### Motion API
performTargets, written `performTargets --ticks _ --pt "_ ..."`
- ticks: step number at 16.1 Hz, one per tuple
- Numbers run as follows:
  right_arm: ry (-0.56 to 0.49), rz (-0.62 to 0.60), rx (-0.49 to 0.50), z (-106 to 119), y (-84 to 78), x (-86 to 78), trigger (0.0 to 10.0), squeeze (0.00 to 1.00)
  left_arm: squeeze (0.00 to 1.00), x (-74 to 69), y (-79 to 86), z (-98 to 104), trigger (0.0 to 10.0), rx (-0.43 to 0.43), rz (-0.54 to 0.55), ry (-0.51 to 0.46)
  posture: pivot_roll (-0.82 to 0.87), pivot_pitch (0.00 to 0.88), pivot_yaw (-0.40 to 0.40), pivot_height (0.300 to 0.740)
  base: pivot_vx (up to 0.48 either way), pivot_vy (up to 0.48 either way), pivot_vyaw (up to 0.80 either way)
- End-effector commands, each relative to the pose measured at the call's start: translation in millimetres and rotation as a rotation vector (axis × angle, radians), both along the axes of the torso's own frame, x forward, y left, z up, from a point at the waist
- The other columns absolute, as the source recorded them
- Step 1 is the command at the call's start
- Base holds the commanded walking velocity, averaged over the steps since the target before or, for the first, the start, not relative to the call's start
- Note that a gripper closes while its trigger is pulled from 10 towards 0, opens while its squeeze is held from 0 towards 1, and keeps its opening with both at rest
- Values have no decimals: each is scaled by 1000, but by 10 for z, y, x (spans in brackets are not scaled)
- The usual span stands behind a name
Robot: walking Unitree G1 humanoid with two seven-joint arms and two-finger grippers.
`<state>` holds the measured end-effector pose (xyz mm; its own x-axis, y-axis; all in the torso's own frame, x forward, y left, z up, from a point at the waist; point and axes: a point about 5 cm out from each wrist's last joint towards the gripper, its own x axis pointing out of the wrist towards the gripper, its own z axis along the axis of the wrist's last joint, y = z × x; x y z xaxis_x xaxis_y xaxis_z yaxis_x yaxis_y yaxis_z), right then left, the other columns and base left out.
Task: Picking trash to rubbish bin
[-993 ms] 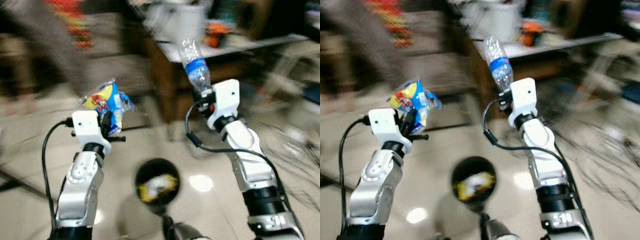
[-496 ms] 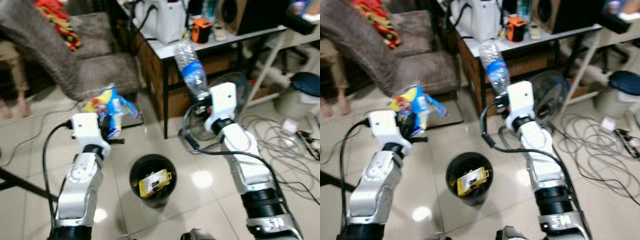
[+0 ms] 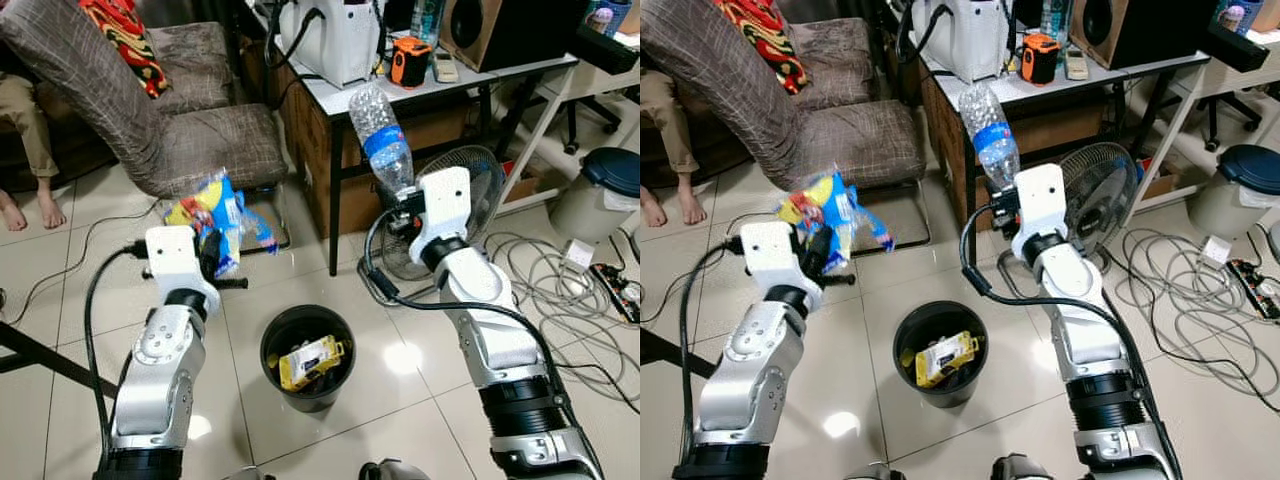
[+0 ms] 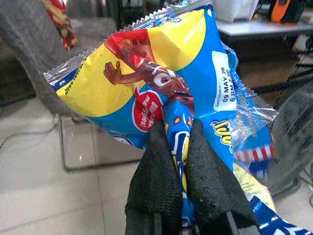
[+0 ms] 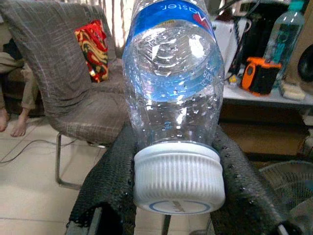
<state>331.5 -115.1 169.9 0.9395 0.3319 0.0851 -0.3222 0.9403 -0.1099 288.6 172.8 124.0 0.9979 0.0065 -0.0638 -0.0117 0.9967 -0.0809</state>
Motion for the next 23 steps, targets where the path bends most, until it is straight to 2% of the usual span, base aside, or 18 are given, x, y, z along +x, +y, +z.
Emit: performTargets --ticks 1,6,11,13,14,15,17,18,20,21,22,23 --pt "60 5 15 -92 21 3 10000 0 0 23 4 -50 9686 21 -6 36 -91 131 55 740 0 0 0" --pt "312 -16 74 -555 102 -57 10000 0 0 -31 -29 -381 9882 71 -79 178 -69 169 79 740 0 0 0" --pt "407 -24 109 -704 154 -112 10000 0 0 -129 -60 -589 9843 94 -163 273 -83 229 101 740 0 0 0" --pt "483 -35 94 -833 141 -160 10000 0 0 -187 -91 -645 9608 106 -206 302 -80 257 112 740 0 0 0" --pt "549 -45 88 -970 130 -213 10000 0 0 -247 -75 -651 9686 110 -209 303 -69 278 120 740 0 0 0" --pt "566 -51 91 -1007 124 -222 10000 0 0 -260 -70 -653 9725 111 -209 303 -69 278 120 740 0 0 0" --pt "647 -48 95 -1164 159 -277 10000 0 0 -408 13 -751 10000 150 -243 323 -39 299 128 740 0 0 0" --pt "694 -34 88 -1261 208 -304 10000 0 0 -537 113 -877 10000 171 -255 384 -40 308 131 740 0 0 0" --pt "751 -14 71 -1368 246 -346 10000 0 0 -670 187 -944 10000 181 -271 425 -22 317 132 740 0 0 0" --pt "771 -11 68 -1414 258 -364 10000 0 0 -735 205 -962 9529 191 -287 438 -17 319 131 740 0 0 0" --pt "785 -6 58 -1476 279 -385 10000 0 0 -834 230 -965 9490 199 -311 450 -6 325 136 740 0 0 0" --pt "796 -1 40 -1512 285 -401 10000 0 0 -862 240 -966 9529 201 -315 456 -3 327 142 740 0 0 0"
